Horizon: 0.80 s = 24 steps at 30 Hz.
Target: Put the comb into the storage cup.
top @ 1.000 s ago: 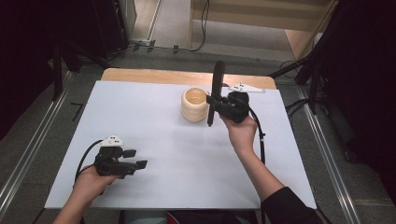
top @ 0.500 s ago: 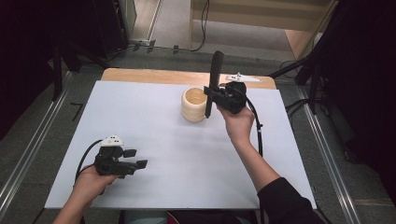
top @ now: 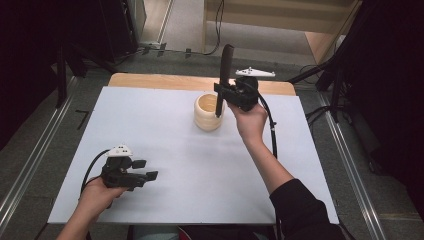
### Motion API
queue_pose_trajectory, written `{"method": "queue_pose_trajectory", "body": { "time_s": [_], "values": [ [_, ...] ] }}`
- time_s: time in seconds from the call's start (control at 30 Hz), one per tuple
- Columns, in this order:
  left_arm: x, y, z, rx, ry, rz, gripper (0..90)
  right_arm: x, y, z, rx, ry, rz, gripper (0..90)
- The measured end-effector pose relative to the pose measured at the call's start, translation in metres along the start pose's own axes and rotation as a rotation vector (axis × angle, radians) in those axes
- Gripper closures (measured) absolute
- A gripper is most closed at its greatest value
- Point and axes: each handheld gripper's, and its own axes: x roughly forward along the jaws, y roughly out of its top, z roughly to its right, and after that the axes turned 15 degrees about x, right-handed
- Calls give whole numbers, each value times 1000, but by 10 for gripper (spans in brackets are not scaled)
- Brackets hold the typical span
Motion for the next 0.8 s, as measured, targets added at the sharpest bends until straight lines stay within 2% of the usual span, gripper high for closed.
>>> {"method": "queue_pose_trajectory", "body": {
  "time_s": [0.43, 0.7, 0.8],
  "values": [
    [1, 0, 0, 1, -7, -4, 312, 20, 13, -5, 2, -20, 25, 701],
    [0, 0, 0, 0, -10, 3, 312, 38, 16, 1, 10, -39, 38, 701],
    [0, 0, 0, 5, -13, 3, 312, 45, 14, 3, -10, -52, 35, 701]
  ]
}}
